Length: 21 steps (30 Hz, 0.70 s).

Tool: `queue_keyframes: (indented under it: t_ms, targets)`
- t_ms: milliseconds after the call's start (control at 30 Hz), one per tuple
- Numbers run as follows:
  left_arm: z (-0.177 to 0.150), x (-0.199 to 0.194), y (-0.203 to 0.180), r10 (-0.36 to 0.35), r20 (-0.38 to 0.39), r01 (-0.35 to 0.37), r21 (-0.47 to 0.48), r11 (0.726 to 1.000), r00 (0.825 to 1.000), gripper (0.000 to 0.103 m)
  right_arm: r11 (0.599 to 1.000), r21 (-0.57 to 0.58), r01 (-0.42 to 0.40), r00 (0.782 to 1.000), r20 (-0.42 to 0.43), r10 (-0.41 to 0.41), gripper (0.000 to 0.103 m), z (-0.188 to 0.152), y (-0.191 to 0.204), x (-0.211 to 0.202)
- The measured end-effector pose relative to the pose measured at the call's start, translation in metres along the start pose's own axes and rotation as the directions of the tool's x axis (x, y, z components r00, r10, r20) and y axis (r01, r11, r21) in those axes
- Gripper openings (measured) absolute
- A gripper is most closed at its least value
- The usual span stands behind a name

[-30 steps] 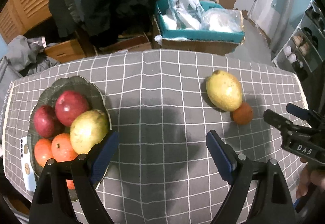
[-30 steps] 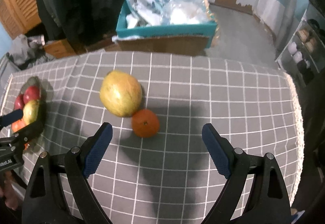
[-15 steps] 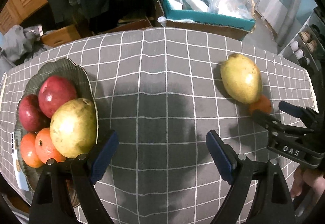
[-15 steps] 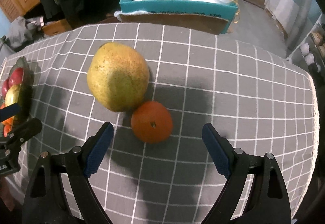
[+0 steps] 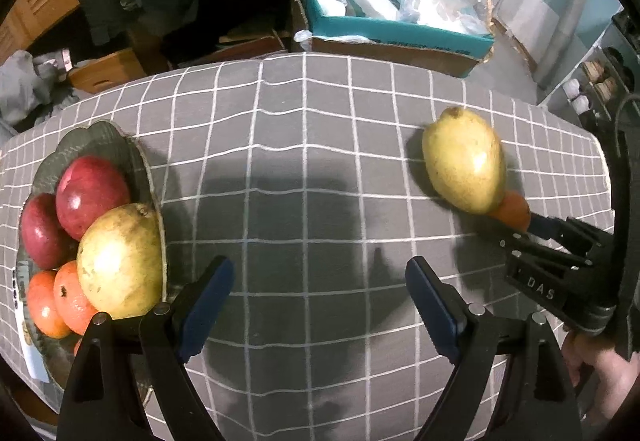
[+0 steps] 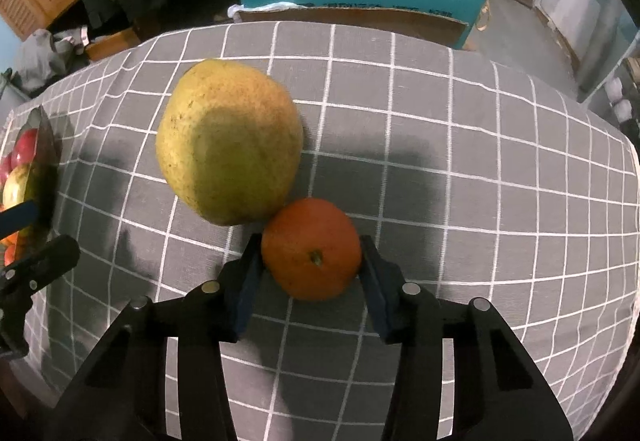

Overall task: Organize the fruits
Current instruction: 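Close the left tool on the yellow pear while the right tool lifts the tangerine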

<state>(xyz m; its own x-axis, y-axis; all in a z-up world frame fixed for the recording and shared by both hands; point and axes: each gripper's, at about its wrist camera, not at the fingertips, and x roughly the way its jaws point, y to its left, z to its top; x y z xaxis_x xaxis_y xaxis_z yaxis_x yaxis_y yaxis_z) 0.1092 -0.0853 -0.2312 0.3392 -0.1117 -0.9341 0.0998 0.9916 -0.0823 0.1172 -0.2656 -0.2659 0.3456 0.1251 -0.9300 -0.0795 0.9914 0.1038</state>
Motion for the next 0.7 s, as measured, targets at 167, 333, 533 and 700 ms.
queue_keyframes:
  t_ms: [167,333,533,700]
  targets:
    - [0.008,0.002,-0.017,-0.041,-0.001,0.041,0.013,0.999,0.999,0.089,0.999,0.039,0.029,0.999,0.026,-0.03,0.045,0.0,-0.021,-0.011]
    - [0.014,0.005,-0.037,-0.103,-0.006,0.104,0.028,0.994,0.995,0.089,0.995,0.1,0.009,0.999,0.039,-0.013,0.046,0.0,-0.046,-0.016]
    - [0.02,0.008,-0.058,-0.102,-0.01,0.102,0.062,0.993,0.995,0.089,0.995,0.092,-0.026,0.998,0.052,0.021,0.045,-0.001,-0.049,-0.018]
    - [0.031,0.015,-0.072,-0.107,-0.012,0.108,0.083,0.991,0.994,0.089,0.991,0.132,0.005,0.998,0.06,-0.013,0.045,-0.003,-0.065,-0.024]
